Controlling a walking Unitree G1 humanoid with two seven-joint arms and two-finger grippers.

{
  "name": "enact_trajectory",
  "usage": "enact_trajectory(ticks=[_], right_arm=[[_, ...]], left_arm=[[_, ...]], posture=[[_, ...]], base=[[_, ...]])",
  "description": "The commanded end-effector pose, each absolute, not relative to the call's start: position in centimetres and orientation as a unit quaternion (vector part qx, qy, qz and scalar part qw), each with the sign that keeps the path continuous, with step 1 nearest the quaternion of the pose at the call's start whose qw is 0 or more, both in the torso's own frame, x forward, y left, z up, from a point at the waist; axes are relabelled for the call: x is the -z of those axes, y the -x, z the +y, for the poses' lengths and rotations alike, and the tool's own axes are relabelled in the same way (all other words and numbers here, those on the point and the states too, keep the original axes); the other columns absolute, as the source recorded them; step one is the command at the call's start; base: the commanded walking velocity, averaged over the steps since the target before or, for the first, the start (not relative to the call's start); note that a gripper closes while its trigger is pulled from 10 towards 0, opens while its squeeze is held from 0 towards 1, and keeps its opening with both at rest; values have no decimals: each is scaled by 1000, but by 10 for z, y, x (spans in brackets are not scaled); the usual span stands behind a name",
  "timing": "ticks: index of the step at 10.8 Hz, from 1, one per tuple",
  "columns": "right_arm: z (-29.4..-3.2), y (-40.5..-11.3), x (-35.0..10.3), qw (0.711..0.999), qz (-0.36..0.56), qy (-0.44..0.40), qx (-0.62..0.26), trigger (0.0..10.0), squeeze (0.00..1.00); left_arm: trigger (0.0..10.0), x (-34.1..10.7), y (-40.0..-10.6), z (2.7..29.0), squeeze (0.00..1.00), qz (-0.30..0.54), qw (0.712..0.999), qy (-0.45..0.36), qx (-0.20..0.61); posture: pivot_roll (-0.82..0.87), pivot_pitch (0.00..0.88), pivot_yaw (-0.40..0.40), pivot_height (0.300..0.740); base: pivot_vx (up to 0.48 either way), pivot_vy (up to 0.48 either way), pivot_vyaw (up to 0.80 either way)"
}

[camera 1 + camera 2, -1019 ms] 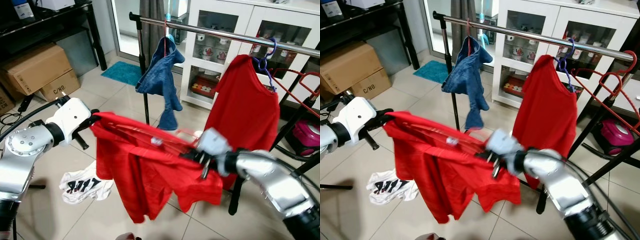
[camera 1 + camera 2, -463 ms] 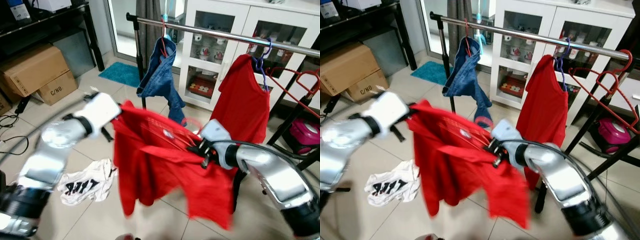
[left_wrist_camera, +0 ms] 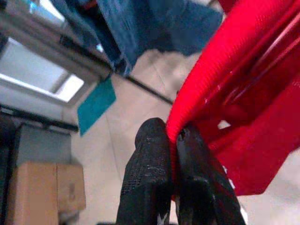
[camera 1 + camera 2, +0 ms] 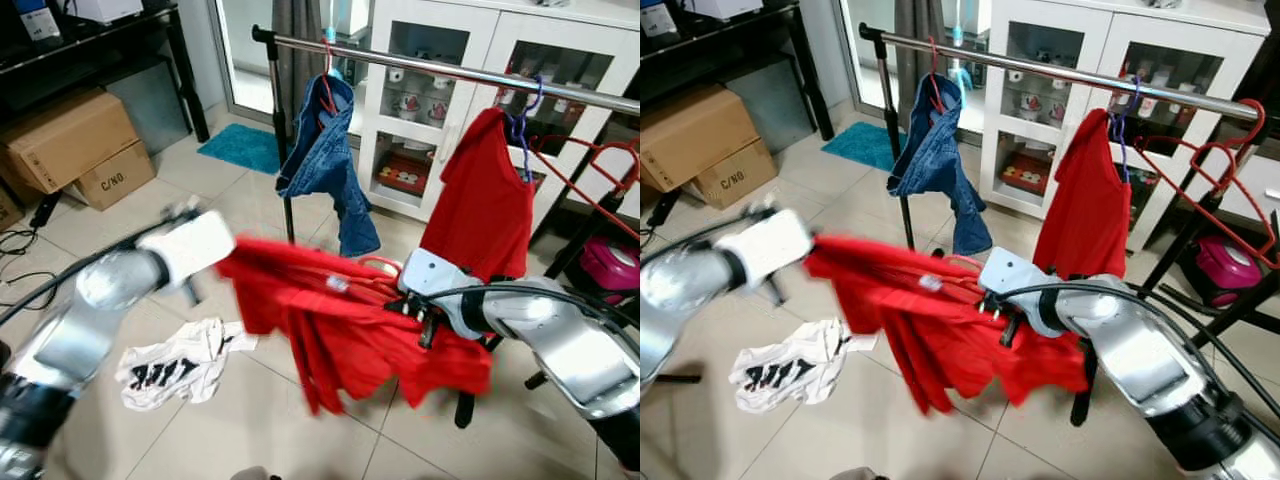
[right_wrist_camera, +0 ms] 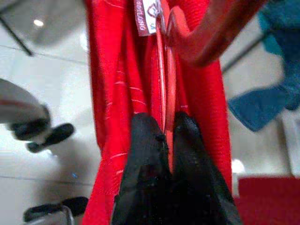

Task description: Hang hanger

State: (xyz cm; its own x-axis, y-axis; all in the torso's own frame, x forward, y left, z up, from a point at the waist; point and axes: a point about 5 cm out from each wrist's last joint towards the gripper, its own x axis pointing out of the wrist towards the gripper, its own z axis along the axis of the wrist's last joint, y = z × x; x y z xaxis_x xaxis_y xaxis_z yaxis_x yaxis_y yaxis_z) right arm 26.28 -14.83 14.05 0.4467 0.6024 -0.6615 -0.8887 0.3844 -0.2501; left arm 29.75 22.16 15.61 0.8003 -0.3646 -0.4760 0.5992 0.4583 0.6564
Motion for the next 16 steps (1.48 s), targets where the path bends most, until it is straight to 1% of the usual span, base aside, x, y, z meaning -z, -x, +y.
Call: enact_trajectory(ticks=[1,2,3,4,5,6,7,8,9,10,11,12,13,16], right_arm=[[-180,-259,-138,796,273,288,-457,0,0],[-180,-252,-138,781,261,281,-493,0,0],[-180,-244,-134,772,256,250,-525,0,0],[-181,-244,-132,779,250,232,-526,0,0],[-181,-245,-130,792,229,192,-532,0,0],[-178,-245,-129,813,196,117,-535,0,0],[-173,-244,-129,818,173,60,-545,0,0],[-168,-243,-131,818,159,29,-551,0,0],[-161,-243,-132,824,138,0,-549,0,0],[-148,-249,-134,845,121,-29,-520,0,0],[-132,-249,-134,846,111,-55,-518,0,0],[-122,-246,-132,843,111,-65,-522,0,0],[-118,-244,-129,844,114,-63,-520,0,0],[-124,-251,-125,869,125,-55,-475,0,0]], left_arm=[[0,-181,-301,279,0,158,853,-471,159],[0,-190,-302,292,0,153,858,-474,126],[0,-207,-304,310,0,127,882,-448,73],[0,-211,-304,315,0,115,895,-426,59],[0,-210,-303,322,0,99,924,-366,51],[0,-200,-300,322,0,81,955,-275,73],[0,-188,-299,320,0,62,979,-179,78],[0,-179,-298,316,0,47,990,-105,84],[0,-166,-296,305,0,35,993,-17,109],[0,-150,-295,276,0,52,983,1,173],[0,-143,-296,252,0,46,977,21,209],[0,-142,-299,245,0,31,977,42,206],[0,-144,-300,241,0,17,977,61,203],[0,-148,-298,242,0,8,978,64,198]], posture=[[-53,0,34,740],[-52,0,35,740],[-51,0,35,740],[-48,0,35,740],[-47,0,35,740],[-46,0,34,740],[-46,0,33,740],[-53,0,38,740],[-57,0,41,740],[-65,0,48,740],[-67,0,47,740],[-66,0,46,740],[-66,0,49,740],[-54,0,50,740]], base=[[0,0,0],[0,0,0],[0,0,0],[0,0,0],[0,0,0],[0,0,0],[0,0,0],[0,0,0],[0,0,0],[0,0,0],[0,0,0],[0,0,0],[0,0,0],[0,0,0]])
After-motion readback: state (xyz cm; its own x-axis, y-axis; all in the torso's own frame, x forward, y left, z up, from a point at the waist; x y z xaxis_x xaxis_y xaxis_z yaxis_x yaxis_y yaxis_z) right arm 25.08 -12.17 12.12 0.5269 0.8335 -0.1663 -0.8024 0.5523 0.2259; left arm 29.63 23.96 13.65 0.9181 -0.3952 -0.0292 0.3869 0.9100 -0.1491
